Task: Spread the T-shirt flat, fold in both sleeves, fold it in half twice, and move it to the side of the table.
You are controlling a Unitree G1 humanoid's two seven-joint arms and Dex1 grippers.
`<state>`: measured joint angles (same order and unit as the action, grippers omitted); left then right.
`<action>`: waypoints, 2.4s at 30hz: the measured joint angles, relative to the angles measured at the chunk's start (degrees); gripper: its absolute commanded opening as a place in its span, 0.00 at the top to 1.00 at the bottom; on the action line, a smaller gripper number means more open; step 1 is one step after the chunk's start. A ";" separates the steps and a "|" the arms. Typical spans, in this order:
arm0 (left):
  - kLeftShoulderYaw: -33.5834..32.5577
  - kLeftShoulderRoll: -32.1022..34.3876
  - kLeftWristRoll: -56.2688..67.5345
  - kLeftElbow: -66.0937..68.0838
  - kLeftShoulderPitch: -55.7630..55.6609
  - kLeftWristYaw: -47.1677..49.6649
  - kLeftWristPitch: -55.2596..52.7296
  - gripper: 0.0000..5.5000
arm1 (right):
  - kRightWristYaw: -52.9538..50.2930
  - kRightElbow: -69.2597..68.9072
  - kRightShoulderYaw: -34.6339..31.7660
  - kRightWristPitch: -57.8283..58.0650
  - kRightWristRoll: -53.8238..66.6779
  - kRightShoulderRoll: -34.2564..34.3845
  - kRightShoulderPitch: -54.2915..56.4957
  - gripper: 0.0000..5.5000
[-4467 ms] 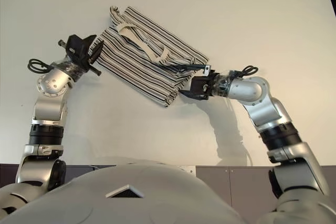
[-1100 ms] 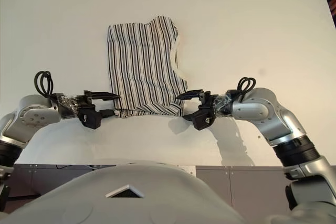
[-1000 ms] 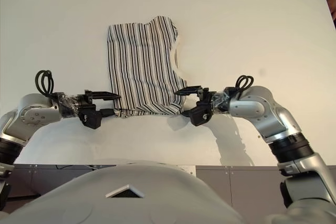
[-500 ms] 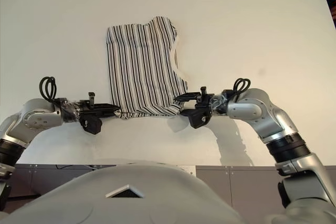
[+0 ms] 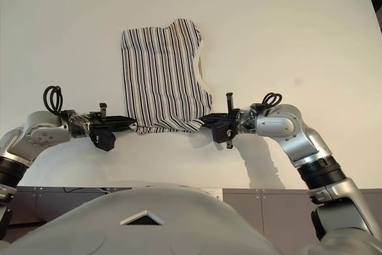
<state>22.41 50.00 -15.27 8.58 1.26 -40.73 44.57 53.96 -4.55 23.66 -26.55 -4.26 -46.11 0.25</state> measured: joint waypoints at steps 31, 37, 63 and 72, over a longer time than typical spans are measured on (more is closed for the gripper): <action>-7.51 -19.12 16.57 18.41 -22.82 3.79 -38.17 0.81 | -17.94 20.49 -7.99 34.00 8.74 20.06 22.15 0.79; -11.64 -25.64 11.50 30.55 -28.92 20.07 -29.11 0.80 | -25.91 31.37 -9.24 28.90 2.85 24.01 26.38 0.58; -33.40 -43.08 21.69 25.69 -23.91 51.14 -44.32 0.80 | -43.00 39.98 -24.97 53.95 12.60 41.77 33.01 0.58; -33.45 -44.77 21.26 22.68 -20.82 51.47 -44.40 0.80 | -69.23 67.48 -54.21 36.45 22.87 21.09 38.42 0.58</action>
<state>-11.04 5.23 5.99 31.26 -19.56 10.75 0.17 -15.27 62.93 -30.55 9.90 18.61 -25.01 38.67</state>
